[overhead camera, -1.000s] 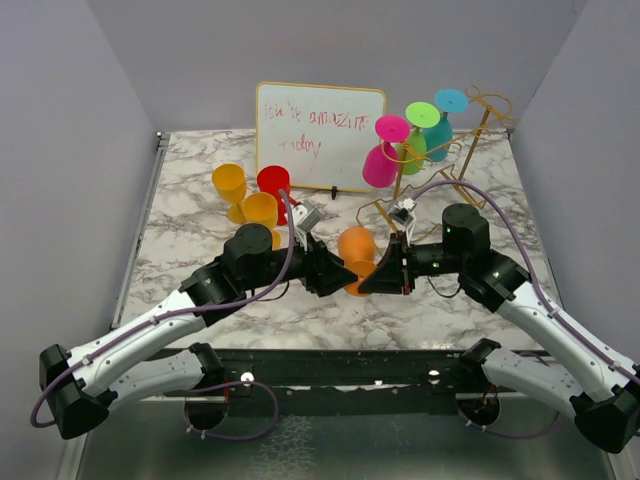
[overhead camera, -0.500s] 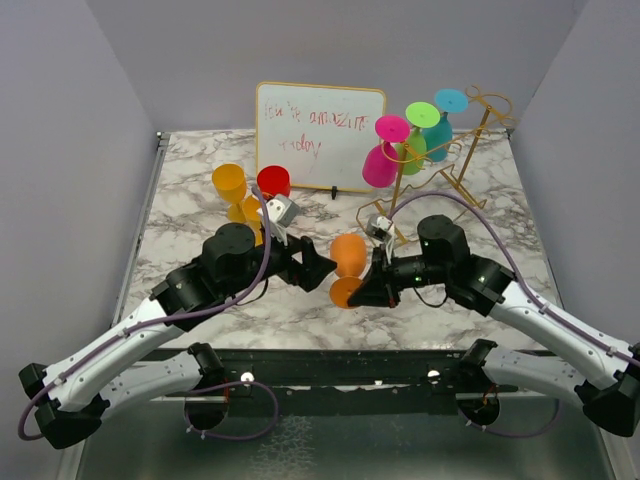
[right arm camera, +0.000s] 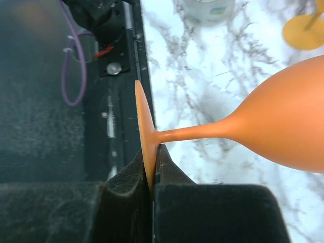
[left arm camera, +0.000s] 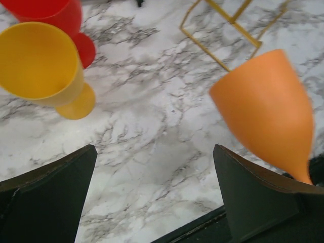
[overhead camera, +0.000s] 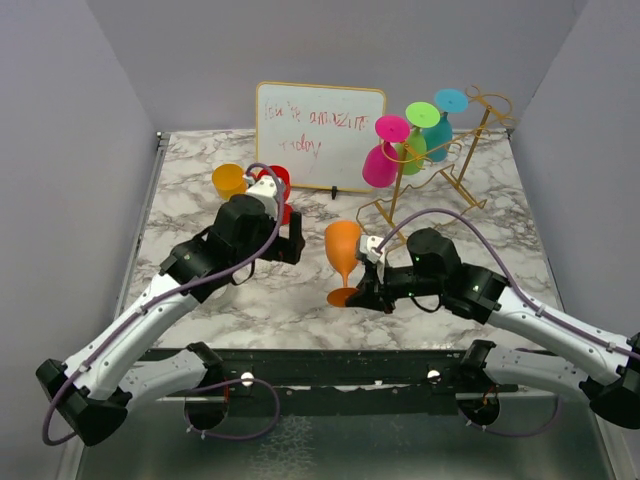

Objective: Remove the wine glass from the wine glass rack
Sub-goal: Place the wine glass at the center of the board.

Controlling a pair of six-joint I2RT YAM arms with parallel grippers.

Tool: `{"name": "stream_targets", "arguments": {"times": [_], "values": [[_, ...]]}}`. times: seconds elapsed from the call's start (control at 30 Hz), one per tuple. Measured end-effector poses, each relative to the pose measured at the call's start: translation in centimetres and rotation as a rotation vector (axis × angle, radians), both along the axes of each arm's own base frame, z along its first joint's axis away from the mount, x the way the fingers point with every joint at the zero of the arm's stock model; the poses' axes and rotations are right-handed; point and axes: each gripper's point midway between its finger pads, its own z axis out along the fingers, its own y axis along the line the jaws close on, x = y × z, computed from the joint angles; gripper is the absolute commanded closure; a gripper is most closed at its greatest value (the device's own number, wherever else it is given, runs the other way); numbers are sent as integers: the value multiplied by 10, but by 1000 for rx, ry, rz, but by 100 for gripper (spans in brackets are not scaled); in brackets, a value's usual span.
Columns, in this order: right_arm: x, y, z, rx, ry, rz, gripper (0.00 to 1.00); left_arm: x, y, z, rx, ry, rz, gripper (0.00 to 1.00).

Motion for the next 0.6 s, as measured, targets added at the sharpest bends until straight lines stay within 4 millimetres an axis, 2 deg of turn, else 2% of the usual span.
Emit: {"name": "stream_targets", "arguments": {"times": [0.1, 0.17, 0.27, 0.33, 0.43, 0.5, 0.6], "values": [[10, -1, -1, -12, -114, 9, 99, 20, 25, -16, 39, 59, 69, 1], [15, 0, -1, -21, -187, 28, 99, 28, 40, -19, 43, 85, 98, 1], [19, 1, 0, -36, -302, 63, 99, 37, 53, -3, 7, 78, 109, 1], [20, 1, -1, -49, -378, 95, 99, 41, 54, 15, -37, 53, 84, 1], [30, -1, 0, -73, -499, 93, 99, 44, 53, 33, -89, 35, 46, 1], [40, -8, 0, -84, -589, 57, 99, 45, 52, 38, -113, 39, 20, 1], [52, -22, -5, -112, -697, 2, 99, 46, 49, 34, -134, 69, -11, 1]]}}
